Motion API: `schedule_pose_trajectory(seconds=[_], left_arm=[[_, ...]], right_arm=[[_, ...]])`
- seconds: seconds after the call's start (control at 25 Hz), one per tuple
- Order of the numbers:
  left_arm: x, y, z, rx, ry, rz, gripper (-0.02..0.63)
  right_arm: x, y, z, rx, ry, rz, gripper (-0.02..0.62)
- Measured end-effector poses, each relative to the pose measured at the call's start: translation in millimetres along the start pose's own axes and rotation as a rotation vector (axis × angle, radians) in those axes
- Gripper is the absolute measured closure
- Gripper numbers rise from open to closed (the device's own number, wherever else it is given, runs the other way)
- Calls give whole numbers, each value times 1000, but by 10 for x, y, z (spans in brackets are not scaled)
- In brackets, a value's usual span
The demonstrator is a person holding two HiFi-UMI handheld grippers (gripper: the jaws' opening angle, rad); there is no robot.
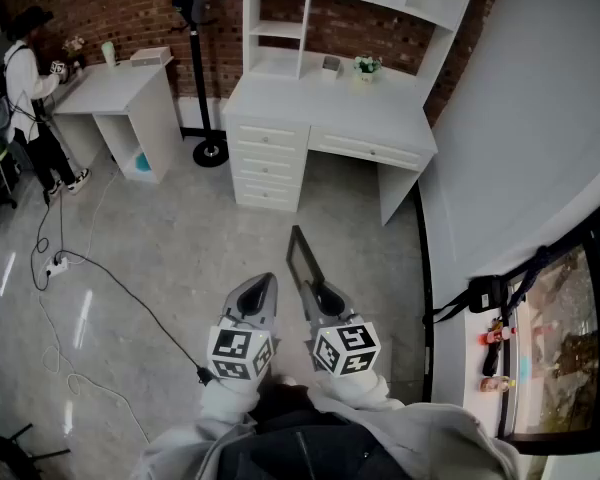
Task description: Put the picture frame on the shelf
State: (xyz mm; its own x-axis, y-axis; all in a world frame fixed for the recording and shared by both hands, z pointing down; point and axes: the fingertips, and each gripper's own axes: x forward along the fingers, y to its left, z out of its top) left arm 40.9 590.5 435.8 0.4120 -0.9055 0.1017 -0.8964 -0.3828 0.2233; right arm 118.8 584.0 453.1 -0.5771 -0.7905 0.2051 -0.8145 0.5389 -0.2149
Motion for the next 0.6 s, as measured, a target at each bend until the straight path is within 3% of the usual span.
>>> schedule_pose_trajectory(seconds=[0.4,0.6], left_arm=[[-80,-120,-63,6,24,-5,601],[-59,-128,-74,-1,25,-7,601]], right_arm=[[-176,-55,90,91,-61,-10,538],[-213,-115,176,88,-83,-22,538]])
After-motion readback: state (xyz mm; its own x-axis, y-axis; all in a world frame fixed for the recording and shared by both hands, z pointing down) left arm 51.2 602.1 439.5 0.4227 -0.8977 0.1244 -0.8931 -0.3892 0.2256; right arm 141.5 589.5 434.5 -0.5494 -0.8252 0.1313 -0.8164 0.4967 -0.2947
